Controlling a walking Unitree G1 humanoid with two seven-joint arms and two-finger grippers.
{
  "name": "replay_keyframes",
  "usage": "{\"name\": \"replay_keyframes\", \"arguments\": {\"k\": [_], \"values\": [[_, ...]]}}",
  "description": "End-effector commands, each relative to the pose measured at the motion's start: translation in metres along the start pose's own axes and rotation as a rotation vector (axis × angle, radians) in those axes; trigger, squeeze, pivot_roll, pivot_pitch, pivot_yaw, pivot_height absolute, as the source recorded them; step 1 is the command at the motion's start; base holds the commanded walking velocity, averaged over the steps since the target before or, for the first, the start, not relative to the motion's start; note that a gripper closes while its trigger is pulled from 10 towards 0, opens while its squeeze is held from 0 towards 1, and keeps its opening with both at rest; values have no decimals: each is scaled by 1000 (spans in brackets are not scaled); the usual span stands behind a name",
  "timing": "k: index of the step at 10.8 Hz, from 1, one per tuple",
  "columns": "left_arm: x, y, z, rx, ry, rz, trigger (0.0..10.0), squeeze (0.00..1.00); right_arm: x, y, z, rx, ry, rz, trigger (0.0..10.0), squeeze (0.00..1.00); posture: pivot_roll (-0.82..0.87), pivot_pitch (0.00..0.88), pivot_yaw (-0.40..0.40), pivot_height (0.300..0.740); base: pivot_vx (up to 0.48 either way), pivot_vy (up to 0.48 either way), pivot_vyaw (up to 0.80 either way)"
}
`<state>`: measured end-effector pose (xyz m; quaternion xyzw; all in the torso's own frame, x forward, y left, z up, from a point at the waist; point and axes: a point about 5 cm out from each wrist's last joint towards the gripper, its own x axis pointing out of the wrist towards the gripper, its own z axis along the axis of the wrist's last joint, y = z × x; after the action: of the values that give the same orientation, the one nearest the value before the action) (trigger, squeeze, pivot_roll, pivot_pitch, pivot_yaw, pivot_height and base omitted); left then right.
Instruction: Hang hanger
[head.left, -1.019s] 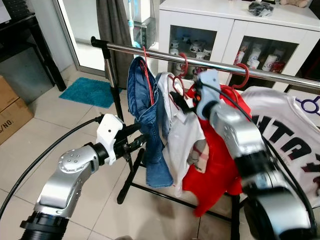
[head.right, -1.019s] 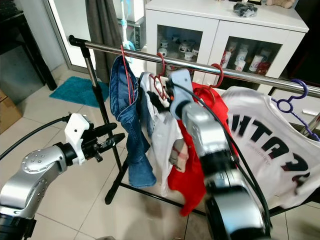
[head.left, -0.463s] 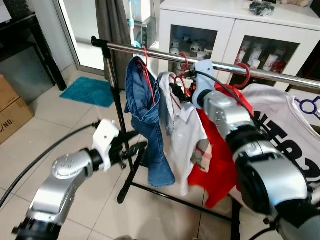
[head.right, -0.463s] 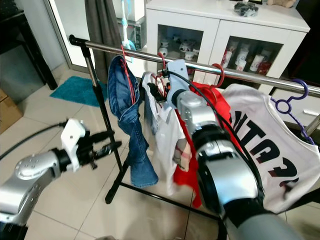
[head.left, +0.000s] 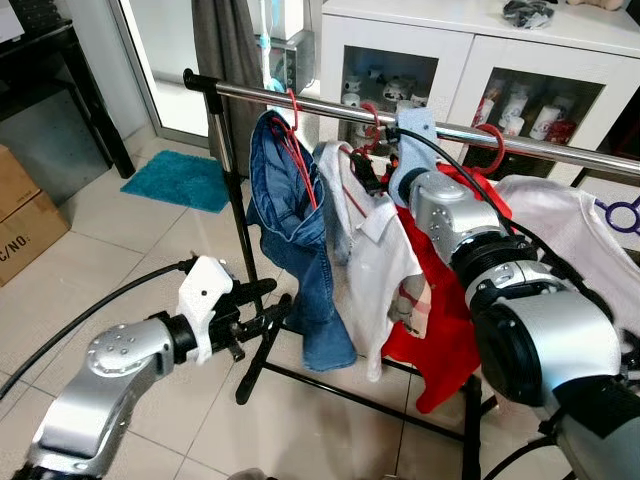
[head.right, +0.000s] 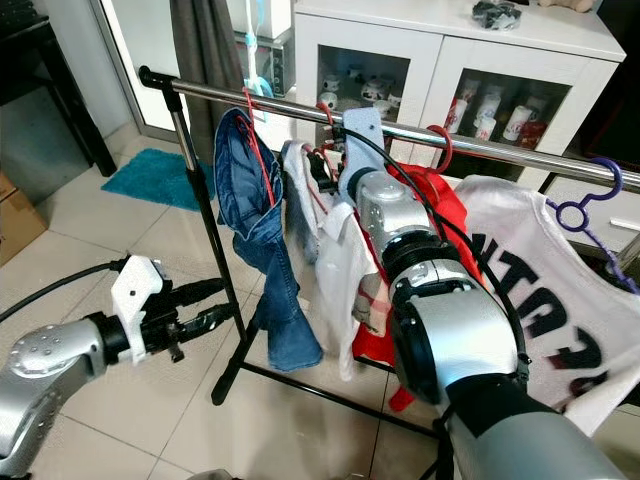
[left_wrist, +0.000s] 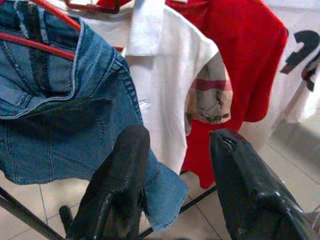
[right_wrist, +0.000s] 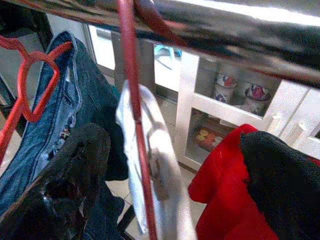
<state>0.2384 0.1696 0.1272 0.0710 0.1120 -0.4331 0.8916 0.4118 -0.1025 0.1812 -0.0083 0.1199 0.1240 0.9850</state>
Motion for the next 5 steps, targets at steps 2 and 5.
{"name": "replay_keyframes", "arguments": {"k": [2, 5], "values": [[-6, -6, 3, -8, 10, -21, 10000, 0, 1, 1, 3, 4, -3, 3, 10000, 0, 15, 32, 8, 740, 0, 0, 0], [-7, -12, 3, -24, 22, -30, 10000, 0, 1, 8, -5, 20, -3, 41, 7255, 0, 12, 65, 8, 740, 0, 0, 0]]}}
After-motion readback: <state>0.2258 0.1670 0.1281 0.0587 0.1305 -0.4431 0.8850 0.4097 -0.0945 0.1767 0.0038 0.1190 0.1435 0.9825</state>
